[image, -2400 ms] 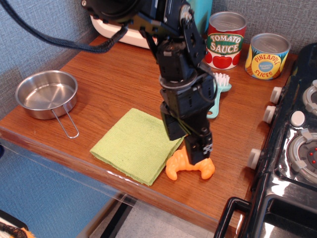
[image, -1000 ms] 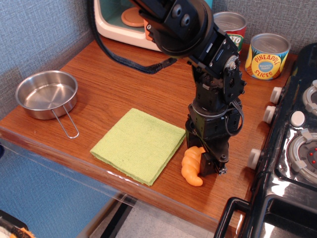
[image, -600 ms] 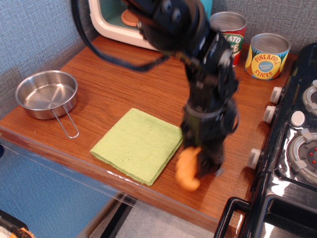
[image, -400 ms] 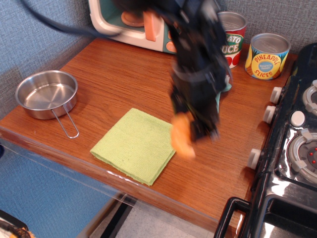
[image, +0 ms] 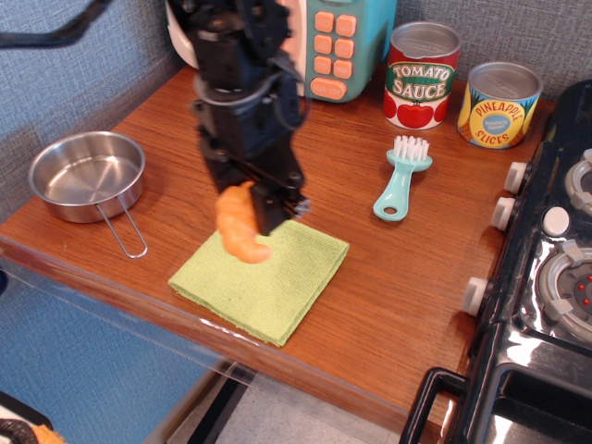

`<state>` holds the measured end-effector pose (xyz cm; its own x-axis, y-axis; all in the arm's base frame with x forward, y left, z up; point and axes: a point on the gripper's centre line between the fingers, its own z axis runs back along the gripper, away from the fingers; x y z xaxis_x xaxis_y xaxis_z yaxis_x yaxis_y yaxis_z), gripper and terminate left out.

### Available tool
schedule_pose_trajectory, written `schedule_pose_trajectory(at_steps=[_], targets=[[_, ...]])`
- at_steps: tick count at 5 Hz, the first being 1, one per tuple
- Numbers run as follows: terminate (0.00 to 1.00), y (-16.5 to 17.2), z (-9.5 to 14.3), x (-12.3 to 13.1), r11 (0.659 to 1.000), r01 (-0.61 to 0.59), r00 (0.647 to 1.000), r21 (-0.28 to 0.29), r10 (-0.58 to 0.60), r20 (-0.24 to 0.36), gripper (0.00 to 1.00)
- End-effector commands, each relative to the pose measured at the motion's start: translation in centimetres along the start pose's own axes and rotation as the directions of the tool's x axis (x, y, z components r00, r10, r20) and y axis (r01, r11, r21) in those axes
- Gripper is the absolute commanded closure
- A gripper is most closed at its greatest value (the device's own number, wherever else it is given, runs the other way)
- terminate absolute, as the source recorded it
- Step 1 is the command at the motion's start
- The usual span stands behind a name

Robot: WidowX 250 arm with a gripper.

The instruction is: Placed orange object on top of the yellow cloth

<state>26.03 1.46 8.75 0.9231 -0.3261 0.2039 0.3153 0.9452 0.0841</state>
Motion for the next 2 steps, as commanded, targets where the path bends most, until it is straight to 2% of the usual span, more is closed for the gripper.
schedule_pose_trajectory(at_steps=[1, 2], targets=[[0.00, 0.52, -0.68, -1.79, 0.998, -0.059, 0.996, 0.020, 0.061, -0.068, 0.00], [0.00, 0.49, -1.04, -1.67, 0.998, -0.055, 0.996, 0.013, 0.056, -0.074, 0.00]])
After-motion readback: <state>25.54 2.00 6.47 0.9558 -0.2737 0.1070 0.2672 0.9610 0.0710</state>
